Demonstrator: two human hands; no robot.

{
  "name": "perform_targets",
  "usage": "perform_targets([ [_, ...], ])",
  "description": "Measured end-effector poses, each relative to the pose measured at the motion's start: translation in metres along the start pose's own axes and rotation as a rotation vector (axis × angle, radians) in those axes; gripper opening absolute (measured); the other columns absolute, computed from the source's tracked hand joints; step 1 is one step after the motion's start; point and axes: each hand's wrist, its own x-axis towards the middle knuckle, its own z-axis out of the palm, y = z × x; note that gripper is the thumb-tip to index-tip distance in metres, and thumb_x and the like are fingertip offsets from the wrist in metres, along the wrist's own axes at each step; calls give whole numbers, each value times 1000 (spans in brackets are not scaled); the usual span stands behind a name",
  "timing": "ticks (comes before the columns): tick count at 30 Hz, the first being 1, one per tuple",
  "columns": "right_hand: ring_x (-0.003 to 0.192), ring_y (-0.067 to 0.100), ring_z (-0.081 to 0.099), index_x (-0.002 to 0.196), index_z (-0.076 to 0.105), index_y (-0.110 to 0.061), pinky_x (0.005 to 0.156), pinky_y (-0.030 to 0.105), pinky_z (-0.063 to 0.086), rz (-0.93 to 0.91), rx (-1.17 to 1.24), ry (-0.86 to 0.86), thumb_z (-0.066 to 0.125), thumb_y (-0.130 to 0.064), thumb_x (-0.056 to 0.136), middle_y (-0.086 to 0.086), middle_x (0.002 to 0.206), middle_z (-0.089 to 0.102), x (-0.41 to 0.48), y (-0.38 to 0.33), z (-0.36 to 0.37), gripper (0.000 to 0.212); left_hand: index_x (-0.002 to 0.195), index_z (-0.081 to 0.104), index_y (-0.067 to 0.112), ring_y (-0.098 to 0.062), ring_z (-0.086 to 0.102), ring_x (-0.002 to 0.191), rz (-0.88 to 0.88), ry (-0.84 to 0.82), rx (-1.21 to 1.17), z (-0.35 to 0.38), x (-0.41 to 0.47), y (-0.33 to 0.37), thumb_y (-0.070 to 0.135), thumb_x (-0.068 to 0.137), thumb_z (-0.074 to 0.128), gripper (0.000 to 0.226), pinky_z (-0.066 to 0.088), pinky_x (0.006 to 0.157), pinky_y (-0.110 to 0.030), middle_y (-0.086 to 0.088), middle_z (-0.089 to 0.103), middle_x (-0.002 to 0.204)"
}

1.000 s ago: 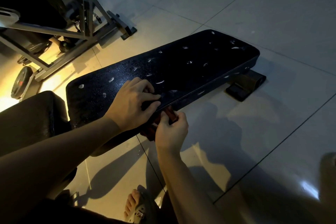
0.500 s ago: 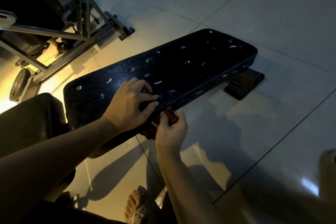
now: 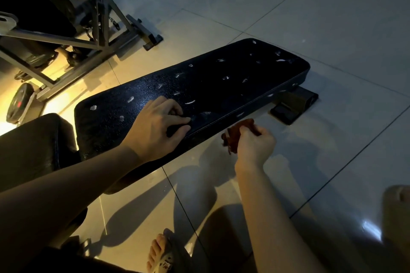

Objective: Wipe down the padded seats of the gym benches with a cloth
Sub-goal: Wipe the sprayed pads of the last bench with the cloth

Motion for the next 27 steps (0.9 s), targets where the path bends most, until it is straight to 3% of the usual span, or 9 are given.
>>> perform_targets([
  [8,96,12,72,113,68,-13,80,31,63,-66,-50,-211,71,-15,92,1,105,72,-65,19,22,21,111,78,22,-20,53,100,-10,-26,-17,-2,1,1,45,97,53,37,45,82,-44,2,59,106],
  [13,93,11,73,114,69,-8,80,29,63,-94,-81,-387,72,-10,91,2,102,72,-102,30,18,23,109,79,22,-19,53,100,-2,-28,-17,-4,1,1,44,96,52,37,45,81,-42,2,60,106],
  [17,98,17,71,115,64,-16,80,33,63,-57,-127,-216,68,-20,95,3,110,69,-47,8,14,21,110,79,22,-19,53,100,-10,-26,-26,-4,0,1,43,96,53,36,45,83,-42,3,60,106],
  [20,98,18,72,107,63,-18,80,31,63,-90,-139,-131,68,-17,95,3,107,70,-21,-6,10,13,110,79,22,-19,53,101,-17,-37,-26,-4,0,2,44,97,52,37,44,83,-40,3,60,107],
  [23,98,15,72,106,63,-21,80,35,64,-108,-132,-297,69,-16,94,0,106,69,-64,10,17,14,110,78,22,-19,52,101,-12,-38,-26,-5,1,1,44,97,51,38,45,83,-42,2,60,107],
  [27,92,7,71,109,65,-15,79,30,62,-200,-151,-513,70,-14,94,-2,99,71,-128,40,18,16,109,79,21,-21,53,101,-9,-54,-38,-6,1,0,42,97,49,38,44,83,-42,0,60,108],
])
